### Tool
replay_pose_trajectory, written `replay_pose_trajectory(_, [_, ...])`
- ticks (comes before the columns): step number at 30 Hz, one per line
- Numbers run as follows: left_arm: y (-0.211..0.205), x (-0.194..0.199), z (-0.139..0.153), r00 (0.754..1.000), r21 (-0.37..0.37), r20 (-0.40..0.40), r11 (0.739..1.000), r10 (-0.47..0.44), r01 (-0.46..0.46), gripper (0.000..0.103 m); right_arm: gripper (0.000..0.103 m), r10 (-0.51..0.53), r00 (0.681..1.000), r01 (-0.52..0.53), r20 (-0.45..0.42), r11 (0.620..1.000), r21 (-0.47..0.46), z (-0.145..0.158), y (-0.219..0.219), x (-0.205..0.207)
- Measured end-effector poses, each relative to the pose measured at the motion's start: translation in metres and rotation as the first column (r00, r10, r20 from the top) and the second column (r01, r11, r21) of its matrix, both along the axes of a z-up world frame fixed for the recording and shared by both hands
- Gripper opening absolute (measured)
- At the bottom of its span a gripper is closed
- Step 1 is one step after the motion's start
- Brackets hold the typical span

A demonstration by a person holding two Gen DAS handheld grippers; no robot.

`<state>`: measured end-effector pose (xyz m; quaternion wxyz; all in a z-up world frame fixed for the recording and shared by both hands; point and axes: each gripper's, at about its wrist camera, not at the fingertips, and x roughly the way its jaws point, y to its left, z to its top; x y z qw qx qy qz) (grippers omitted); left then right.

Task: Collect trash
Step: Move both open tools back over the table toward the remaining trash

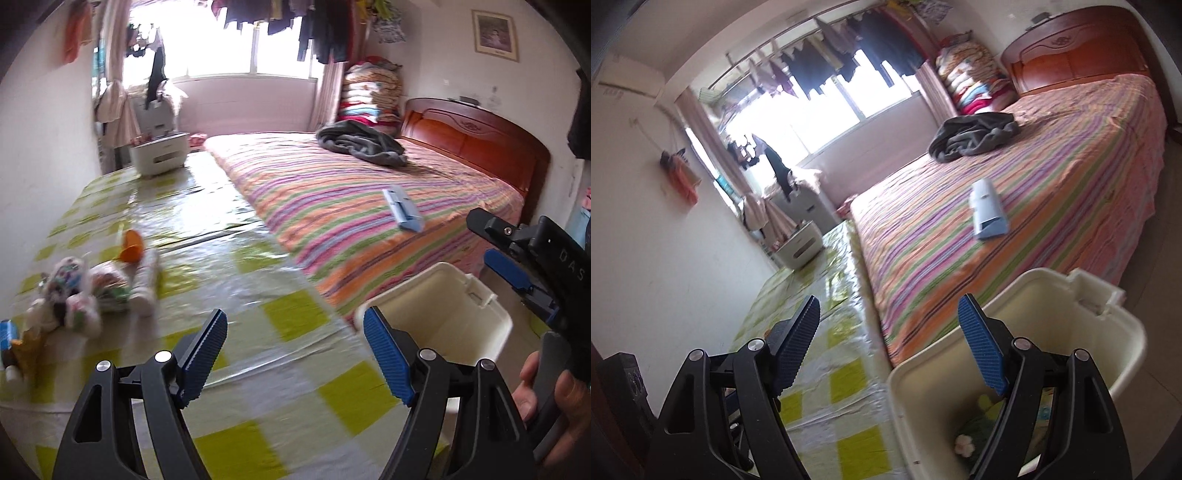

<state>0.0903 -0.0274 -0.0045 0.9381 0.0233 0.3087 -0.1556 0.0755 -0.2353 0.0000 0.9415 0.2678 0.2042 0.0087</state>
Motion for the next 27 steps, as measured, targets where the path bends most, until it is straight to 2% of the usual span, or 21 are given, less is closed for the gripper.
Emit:
replay_pose_trajectory(8, [0.067,-0.004,0.000,0.994,0.025,0.024,0.994,0.106,-0.107,0.074,0.076,0.114,0.993,-0.115,-0.030,0.992,-0.054,-0.002,0.055,0.017])
replay_pose_trajectory(12, [0.107,-0.009,0.004,0.981,0.038,0.061,0.981,0.187,-0.189,0.074,0.076,0.165,0.985,-0.169,-0.045,0.981,-0.092,-0.002,0.084,0.022])
replay_pose_trajectory(16, [0.143,-0.014,0.012,0.962,0.014,0.084,0.965,0.261,-0.263,0.074,0.076,0.219,0.974,-0.224,-0.060,0.969,-0.100,-0.004,0.106,0.027])
replay_pose_trajectory(20, [0.185,-0.019,0.022,0.930,-0.003,0.103,0.935,0.352,-0.353,0.074,0.076,0.294,0.952,-0.301,-0.080,0.948,-0.102,-0.005,0.135,0.034])
replay_pose_trajectory(22, [0.211,-0.020,0.026,0.904,-0.016,0.108,0.910,0.414,-0.415,0.074,0.076,0.328,0.941,-0.336,-0.086,0.934,-0.122,-0.004,0.151,0.038])
replay_pose_trajectory(27, [0.262,-0.014,0.021,0.856,-0.048,0.052,0.858,0.514,-0.512,0.074,0.076,0.393,0.915,-0.404,-0.094,0.901,-0.158,0.003,0.182,0.047])
